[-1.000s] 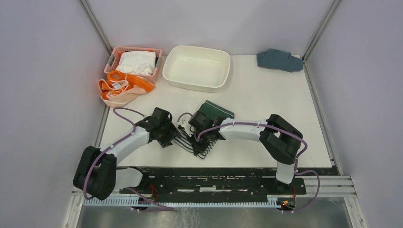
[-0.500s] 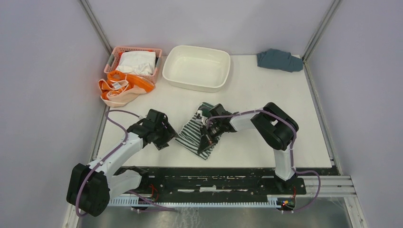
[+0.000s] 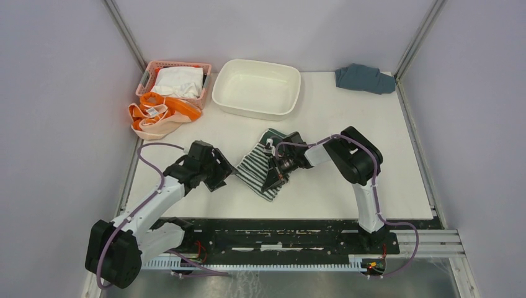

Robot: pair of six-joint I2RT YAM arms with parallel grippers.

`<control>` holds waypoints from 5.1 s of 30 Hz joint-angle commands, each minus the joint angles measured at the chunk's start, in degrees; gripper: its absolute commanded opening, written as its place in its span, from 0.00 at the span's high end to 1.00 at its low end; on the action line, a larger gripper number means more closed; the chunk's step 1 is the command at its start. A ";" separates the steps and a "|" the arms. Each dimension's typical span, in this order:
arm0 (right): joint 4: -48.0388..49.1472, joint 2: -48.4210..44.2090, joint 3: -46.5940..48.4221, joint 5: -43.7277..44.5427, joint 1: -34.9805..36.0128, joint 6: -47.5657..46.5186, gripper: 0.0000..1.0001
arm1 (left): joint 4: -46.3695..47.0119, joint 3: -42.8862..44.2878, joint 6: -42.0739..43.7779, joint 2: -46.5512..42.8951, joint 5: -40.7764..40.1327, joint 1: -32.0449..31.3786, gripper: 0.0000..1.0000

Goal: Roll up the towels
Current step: Roll the towel at the center of the board.

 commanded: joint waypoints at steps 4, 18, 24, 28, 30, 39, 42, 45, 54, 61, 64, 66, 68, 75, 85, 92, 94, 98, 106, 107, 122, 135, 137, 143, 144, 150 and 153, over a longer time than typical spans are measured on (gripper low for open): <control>-2.91 5.87 1.26 3.28 -1.26 2.12 0.99 | 11.48 -2.52 -0.03 2.84 5.20 0.01 0.22; -16.79 2.18 5.54 8.97 -1.01 -7.10 0.94 | 21.42 0.66 0.32 19.32 4.65 -1.33 0.36; -24.45 -6.55 7.04 17.44 0.56 -13.53 0.76 | 20.02 1.29 -1.44 24.62 2.13 -1.49 0.36; -29.31 -14.67 7.57 28.38 2.83 -17.51 0.64 | 18.55 1.29 -2.34 26.96 1.18 -1.45 0.36; -30.74 -18.77 7.41 35.67 4.78 -19.10 0.56 | 18.20 1.36 -2.47 27.61 1.18 -1.45 0.36; -28.14 -28.81 5.26 69.73 19.05 -25.70 0.37 | 17.22 2.42 -2.71 28.09 1.01 -1.54 0.36; -26.34 -27.82 4.75 75.88 22.47 -26.99 0.36 | 17.12 2.43 -2.76 28.20 1.11 -1.58 0.36; -24.83 -25.44 4.96 78.15 24.98 -28.08 0.36 | 17.05 2.43 -2.93 28.29 1.24 -1.58 0.36; -23.77 -19.16 6.57 83.21 28.66 -31.28 0.47 | 16.91 2.05 -3.57 28.14 1.76 -1.67 0.35; -25.41 -20.57 7.28 67.47 25.17 -32.47 0.91 | 14.92 0.43 -3.91 22.47 1.98 -1.58 0.33; -26.15 -20.92 8.24 48.21 20.56 -31.16 0.95 | 13.60 -0.27 -3.46 17.58 2.35 -1.23 0.30; -25.74 -20.81 8.48 39.15 18.10 -29.87 0.96 | 12.12 -0.42 -2.67 14.67 2.64 -0.61 0.28; -23.69 -20.60 7.89 31.91 15.89 -27.86 0.98 | 11.04 -0.86 -2.23 11.57 3.09 0.00 0.25; -10.04 -15.66 2.58 15.67 8.46 -16.00 0.98 | 13.06 -3.85 -4.03 5.32 6.99 1.31 0.22; 10.22 -5.53 -4.65 8.90 0.88 -1.31 0.99 | 19.05 -3.31 -4.30 8.94 9.24 2.01 0.22; 10.87 -1.21 -5.68 9.37 -1.98 0.32 1.00 | 22.66 -1.64 -3.04 14.36 9.46 2.20 0.24; 8.51 -0.72 -5.16 10.08 -2.15 -1.20 0.99 | 23.93 -1.23 -2.76 17.12 9.38 2.20 0.26; 3.02 -2.52 -4.30 12.35 -2.08 -4.20 0.93 | 25.19 0.46 -1.63 23.11 9.05 2.22 0.32; -14.01 -17.62 -3.61 27.14 -0.03 -14.83 0.63 | 21.43 3.18 -1.48 31.12 7.00 2.02 0.35; -15.78 -19.92 -3.43 30.70 0.58 -15.78 0.60 | 20.98 3.22 -1.53 31.40 6.66 1.94 0.35; -26.01 -34.26 2.11 79.82 25.33 -28.62 0.41 | 18.42 4.45 -1.43 32.35 4.47 0.73 0.34; -26.74 -19.73 6.96 90.35 28.67 -31.20 0.40 | 17.65 4.88 -0.44 33.17 3.47 0.44 0.32; -27.22 -17.96 6.87 91.44 28.66 -31.11 0.38 | 17.67 5.11 0.09 33.61 3.54 0.37 0.31; -27.85 -12.70 5.79 90.25 27.47 -31.09 0.39 | 17.76 5.87 1.45 35.11 3.41 0.37 0.30; -27.92 -12.05 5.52 89.72 26.98 -30.90 0.41 | 17.74 6.00 1.66 35.37 3.48 0.36 0.30; -29.75 -10.01 5.17 84.82 25.00 -31.30 0.73 | 16.28 6.47 2.54 34.41 2.51 0.38 0.29; -31.32 -10.96 6.50 76.08 24.94 -32.29 0.86 | 13.89 6.20 2.83 29.86 0.33 0.46 0.27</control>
